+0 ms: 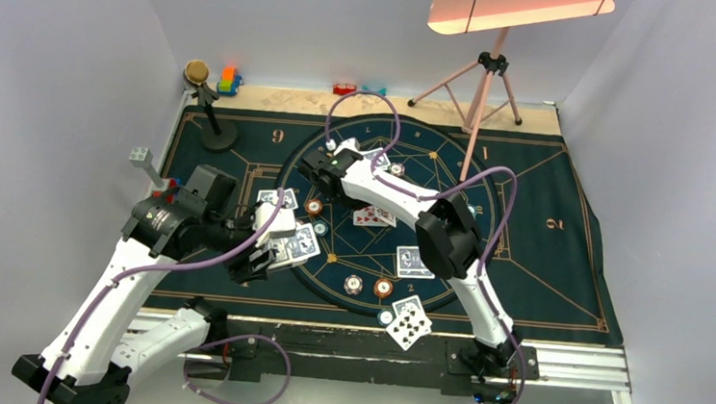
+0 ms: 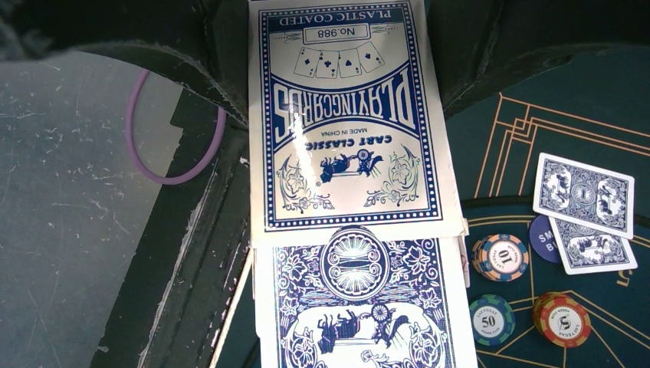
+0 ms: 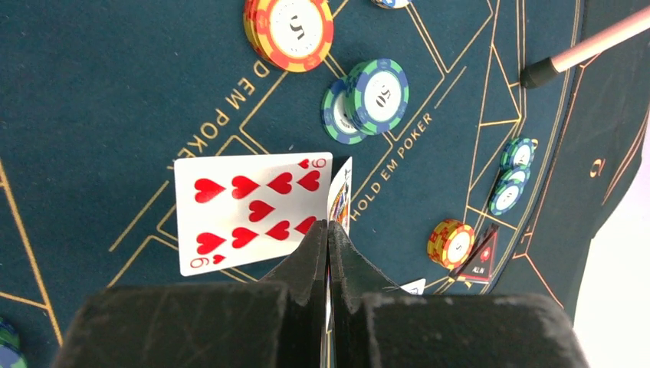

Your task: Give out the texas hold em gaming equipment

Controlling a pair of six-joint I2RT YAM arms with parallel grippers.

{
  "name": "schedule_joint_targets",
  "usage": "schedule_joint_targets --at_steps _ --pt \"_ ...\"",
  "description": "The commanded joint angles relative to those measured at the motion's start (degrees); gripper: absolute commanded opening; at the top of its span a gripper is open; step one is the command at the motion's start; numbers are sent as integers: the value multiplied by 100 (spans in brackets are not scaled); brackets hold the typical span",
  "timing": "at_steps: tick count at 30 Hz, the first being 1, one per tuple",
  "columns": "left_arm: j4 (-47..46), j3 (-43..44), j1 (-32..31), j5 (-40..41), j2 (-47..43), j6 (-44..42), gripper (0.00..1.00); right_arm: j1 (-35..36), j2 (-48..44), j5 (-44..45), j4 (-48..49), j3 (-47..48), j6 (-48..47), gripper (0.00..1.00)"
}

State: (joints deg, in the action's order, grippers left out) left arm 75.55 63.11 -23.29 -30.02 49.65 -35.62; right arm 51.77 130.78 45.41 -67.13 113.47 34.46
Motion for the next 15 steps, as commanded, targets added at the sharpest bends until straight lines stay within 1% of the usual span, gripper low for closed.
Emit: schedule_joint_targets --at_steps 1,4,7,12,15 --pt "-39 105 9 -109 -47 10 0 -44 77 -155 249 297 -108 0" --pt "-65 119 9 -109 -20 11 0 -44 41 -393 593 253 -234 0" --pt "-63 155 9 -93 -6 11 0 -44 128 -566 654 328 -264 0" --pt "-70 149 9 -102 9 24 0 -70 291 -799 706 446 -266 12" --pt "-68 148 9 -109 28 22 0 -85 261 -930 817 447 -256 24"
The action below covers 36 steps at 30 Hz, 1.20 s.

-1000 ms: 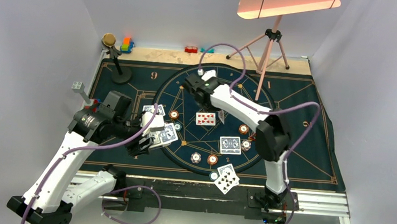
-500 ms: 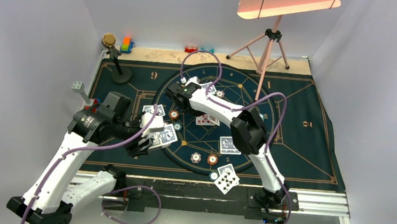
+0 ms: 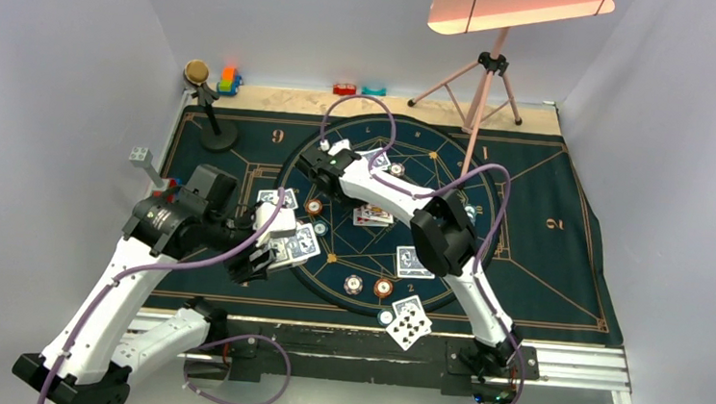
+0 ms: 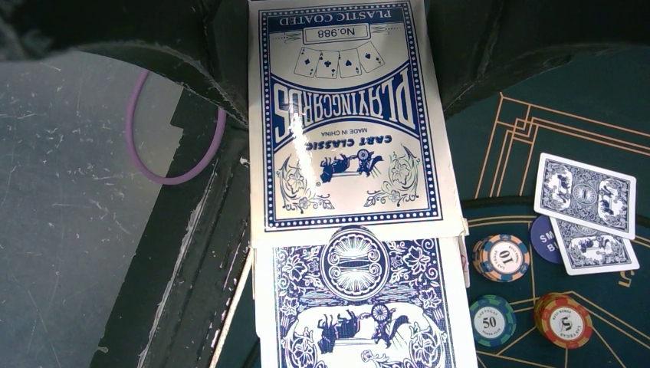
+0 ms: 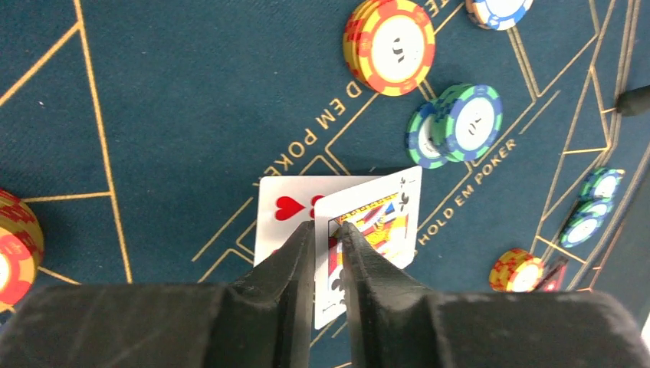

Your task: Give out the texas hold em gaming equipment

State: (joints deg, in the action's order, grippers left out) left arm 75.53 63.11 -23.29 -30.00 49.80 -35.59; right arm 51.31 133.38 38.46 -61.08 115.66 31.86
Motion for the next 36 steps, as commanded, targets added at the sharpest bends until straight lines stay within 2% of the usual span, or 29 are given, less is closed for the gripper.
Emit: schedule_joint_targets --at_steps 1,6,10,16,22,25,29,33,36 --pt "-68 155 9 -111 14 19 0 -56 -17 -285 233 225 16 29" --pt "-64 168 9 -111 19 9 0 -200 -312 -715 388 101 108 52" --pt "-40 149 9 -105 6 9 0 -293 -952 -1318 824 -221 155 58" --pt "-9 147 10 -62 -36 -18 0 -393 -1863 -1928 1073 -356 259 62" --pt "-33 115 9 -95 -37 -5 0 -475 -3778 -3434 2529 -2034 365 85" --pt "-58 114 7 -133 -11 -9 0 -522 -4598 -4677 3423 -3157 546 89" --pt "-105 122 9 -150 33 12 0 -534 -5152 -5884 4326 -4084 874 91" --pt "-138 162 9 -153 79 64 0 -503 -5377 -6574 5287 -4769 1358 93" --pt "-175 207 9 -153 115 77 0 -407 -5329 -6850 5734 -4940 1521 94"
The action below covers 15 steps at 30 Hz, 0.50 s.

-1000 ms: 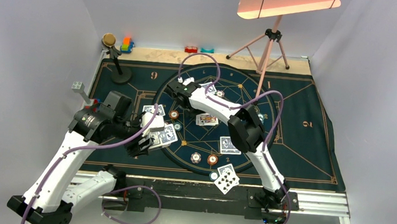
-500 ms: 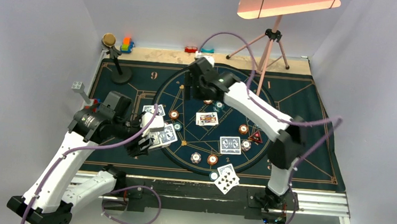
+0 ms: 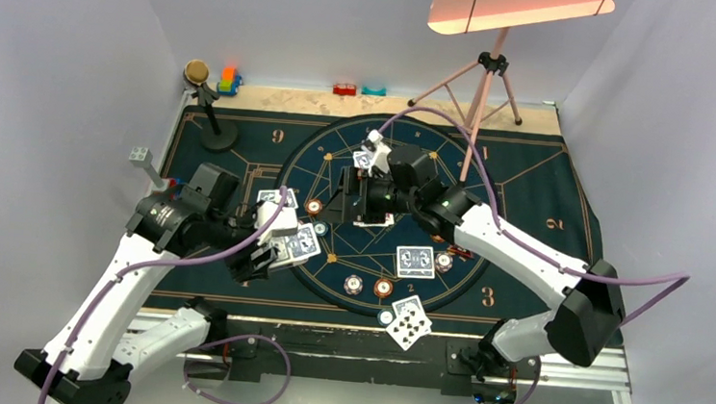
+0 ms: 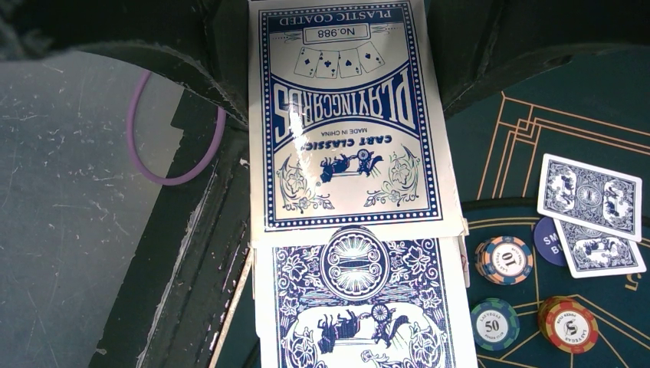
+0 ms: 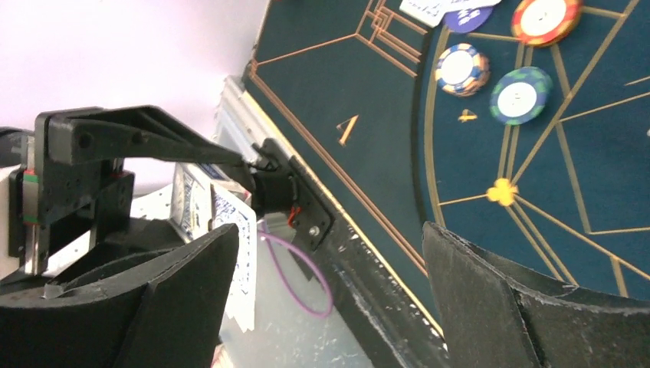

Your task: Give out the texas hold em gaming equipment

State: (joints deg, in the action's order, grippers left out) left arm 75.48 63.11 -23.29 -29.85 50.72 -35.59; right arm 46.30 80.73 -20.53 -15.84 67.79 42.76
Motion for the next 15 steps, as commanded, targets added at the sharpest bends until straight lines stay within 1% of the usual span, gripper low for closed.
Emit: schedule_joint_targets --at_steps 1,10,15 --pt "-177 222 9 -167 38 79 0 128 -17 -1012 1250 -142 441 94" --pt "-282 296 9 -179 184 88 0 371 330 -1231 1695 -187 688 96" --pt "-330 340 9 -159 195 121 0 397 479 -1176 1601 -230 709 96"
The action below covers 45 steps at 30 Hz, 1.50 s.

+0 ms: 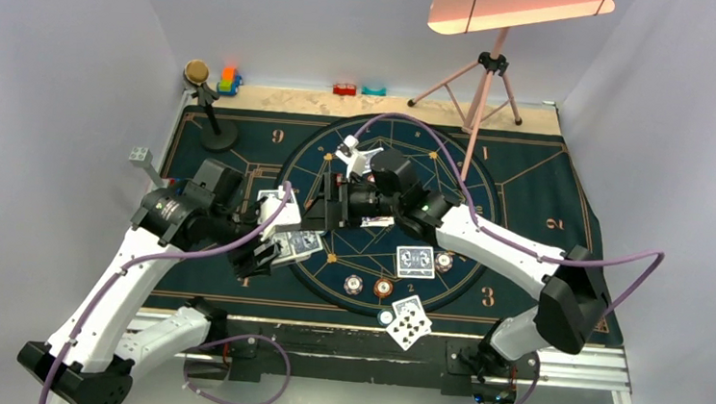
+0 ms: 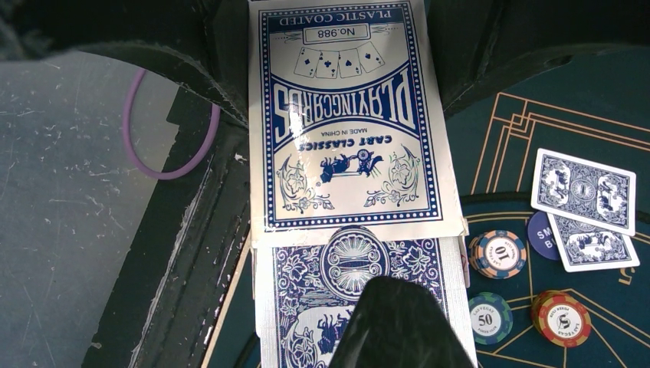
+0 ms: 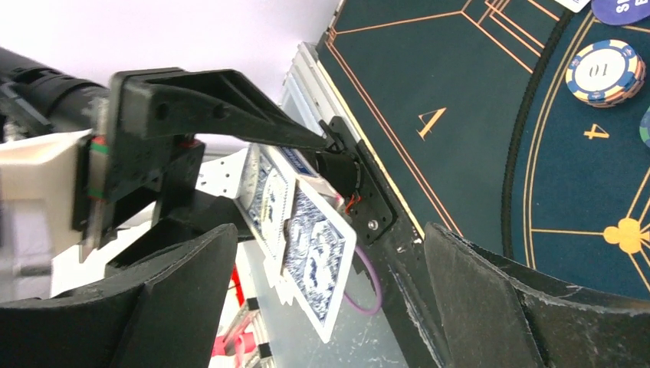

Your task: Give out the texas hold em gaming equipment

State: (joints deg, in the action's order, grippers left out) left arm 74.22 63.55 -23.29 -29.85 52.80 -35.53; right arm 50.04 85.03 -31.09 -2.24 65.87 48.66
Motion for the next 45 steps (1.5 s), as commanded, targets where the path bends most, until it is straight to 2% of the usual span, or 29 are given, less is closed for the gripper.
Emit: schedule_joint_targets --at_steps 1,6,12,28,35,42,45 --pt "-208 298 9 -162 -14 123 0 23 60 -129 242 -66 135 94" --pt "-216 296 9 -162 -15 125 0 23 170 -155 112 -81 141 78" --pt "-142 389 9 -152 -32 133 0 23 83 -73 -197 -126 28 69" --pt "-163 398 9 -195 -44 108 0 -184 -503 202 -717 -294 -67 34" --pt "-186 370 9 -197 -43 99 0 -263 -762 263 -904 -319 -58 12" --pt "-187 343 9 -170 -82 89 0 -408 -1039 385 -1250 -177 -167 0" --pt "-181 326 9 -154 -93 85 0 -472 -1144 395 -1329 -117 -194 0"
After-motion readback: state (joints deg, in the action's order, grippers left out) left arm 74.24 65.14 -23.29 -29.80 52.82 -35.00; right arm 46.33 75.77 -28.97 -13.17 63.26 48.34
